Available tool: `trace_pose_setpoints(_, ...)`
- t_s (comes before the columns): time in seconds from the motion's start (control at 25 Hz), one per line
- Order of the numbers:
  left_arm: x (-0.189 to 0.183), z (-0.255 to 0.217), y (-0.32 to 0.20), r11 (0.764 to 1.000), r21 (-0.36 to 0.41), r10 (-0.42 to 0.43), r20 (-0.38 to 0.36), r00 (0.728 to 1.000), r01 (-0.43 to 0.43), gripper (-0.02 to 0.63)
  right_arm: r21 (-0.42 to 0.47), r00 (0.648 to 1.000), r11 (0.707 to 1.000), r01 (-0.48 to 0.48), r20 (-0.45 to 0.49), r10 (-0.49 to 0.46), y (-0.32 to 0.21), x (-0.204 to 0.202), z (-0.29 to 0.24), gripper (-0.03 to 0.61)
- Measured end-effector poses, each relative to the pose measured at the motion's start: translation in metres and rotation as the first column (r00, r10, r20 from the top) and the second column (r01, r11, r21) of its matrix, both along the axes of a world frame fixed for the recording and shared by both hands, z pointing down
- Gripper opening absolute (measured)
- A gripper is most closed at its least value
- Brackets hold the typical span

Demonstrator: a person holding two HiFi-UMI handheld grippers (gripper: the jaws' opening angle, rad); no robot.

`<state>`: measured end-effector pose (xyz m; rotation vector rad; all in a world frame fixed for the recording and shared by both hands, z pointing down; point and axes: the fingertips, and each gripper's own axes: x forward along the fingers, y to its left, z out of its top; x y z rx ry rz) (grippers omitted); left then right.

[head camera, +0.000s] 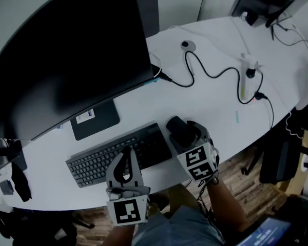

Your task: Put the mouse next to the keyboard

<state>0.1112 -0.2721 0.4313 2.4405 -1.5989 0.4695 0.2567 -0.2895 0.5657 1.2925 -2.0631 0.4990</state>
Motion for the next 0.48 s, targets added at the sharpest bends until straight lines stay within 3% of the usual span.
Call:
trace_pose_setpoints(0.32,-0.007,0.007,-0.002,0.999,-0.022,-0.028,0.021,0.999,0.028,0.005,0.036,1.0,0.999,0.004,-0.007,-0.003,-0.014,-0.001,0.001,0.308)
trace_pose_setpoints(0.48,-0.009,0.002,0.001,0.999,-0.01,-0.034,0.021,0.999,0.034,0.005,0.056,1.0,0.998,0.015,-0.004,-0.014,-0.011,-0.004,-0.001,0.344)
